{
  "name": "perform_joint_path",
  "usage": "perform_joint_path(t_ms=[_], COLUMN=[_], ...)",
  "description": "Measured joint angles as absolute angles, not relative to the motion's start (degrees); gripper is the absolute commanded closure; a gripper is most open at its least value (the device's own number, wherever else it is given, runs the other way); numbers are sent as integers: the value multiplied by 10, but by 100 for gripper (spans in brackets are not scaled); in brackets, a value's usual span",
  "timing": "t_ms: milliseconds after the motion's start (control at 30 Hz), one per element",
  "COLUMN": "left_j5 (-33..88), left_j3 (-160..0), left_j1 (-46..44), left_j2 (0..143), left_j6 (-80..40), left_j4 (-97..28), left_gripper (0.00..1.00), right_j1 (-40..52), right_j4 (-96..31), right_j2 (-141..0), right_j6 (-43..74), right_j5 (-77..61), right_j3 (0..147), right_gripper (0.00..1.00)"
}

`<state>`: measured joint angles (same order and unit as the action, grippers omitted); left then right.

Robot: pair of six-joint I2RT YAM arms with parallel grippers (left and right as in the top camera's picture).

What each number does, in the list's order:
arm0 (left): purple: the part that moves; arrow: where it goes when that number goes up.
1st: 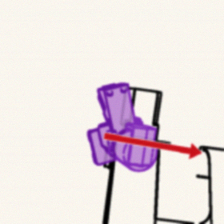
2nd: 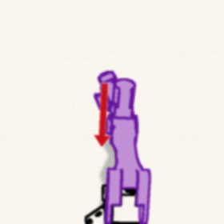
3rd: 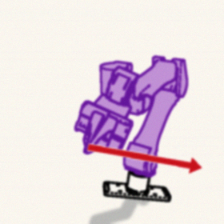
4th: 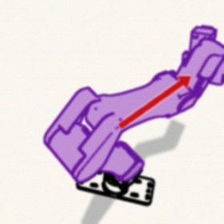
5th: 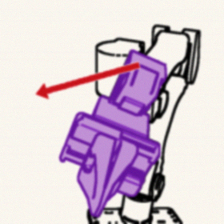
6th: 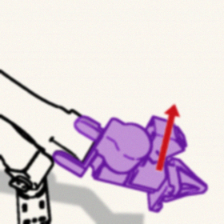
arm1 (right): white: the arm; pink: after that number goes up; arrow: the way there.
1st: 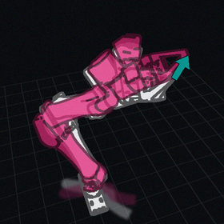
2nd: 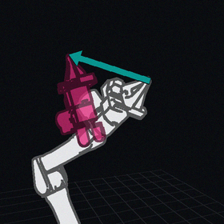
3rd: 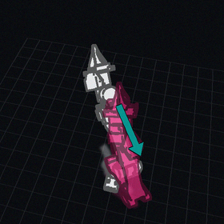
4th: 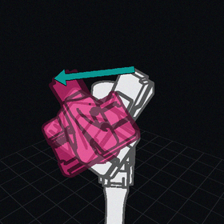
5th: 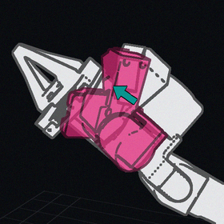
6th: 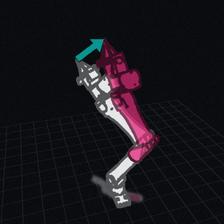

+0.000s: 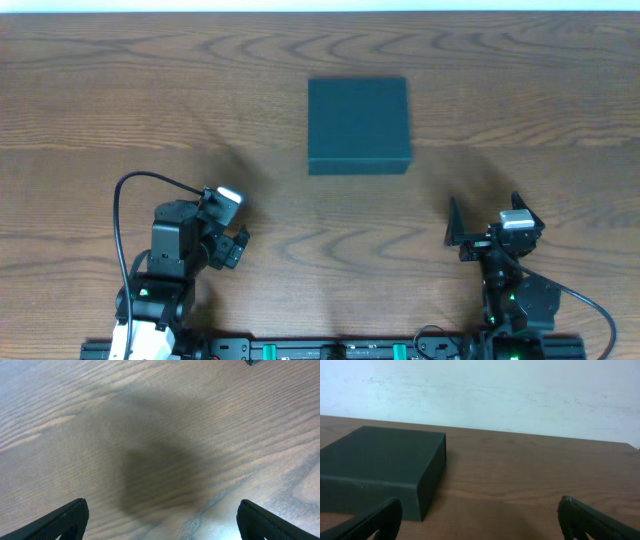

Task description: Pack container

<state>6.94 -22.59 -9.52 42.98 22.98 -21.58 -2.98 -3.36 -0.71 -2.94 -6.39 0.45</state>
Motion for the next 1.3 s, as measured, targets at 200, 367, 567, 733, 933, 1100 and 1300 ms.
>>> perform_joint_path(t_ms=[200,367,567,733,933,1100,1300], left_j5=[69,69,78,81,68,60,57], left_j3=[-226,-225,-216,-113,-22,-5,-4], left_j1=[-95,-95,-83,-73,-60,-28,-19], left_j2=[345,226,149,87,43,9,7], left_j6=[230,243,243,233,227,227,221], left_j4=[-285,-182,-26,120,195,130,8], left_gripper=[5,5,5,5,5,5,5], right_j1=[-30,-30,-30,-30,-30,-30,-30], right_j4=[-34,-34,-34,-34,-34,-34,-34], right_j2=[-7,-6,-6,-6,-6,-6,-6], right_j6=[-29,-29,-29,-29,-29,-29,-29], right_j5=[-64,-64,-63,-63,-63,-63,-63], right_j3=[4,4,4,4,4,4,4], right_gripper=[1,1,1,1,1,1,1])
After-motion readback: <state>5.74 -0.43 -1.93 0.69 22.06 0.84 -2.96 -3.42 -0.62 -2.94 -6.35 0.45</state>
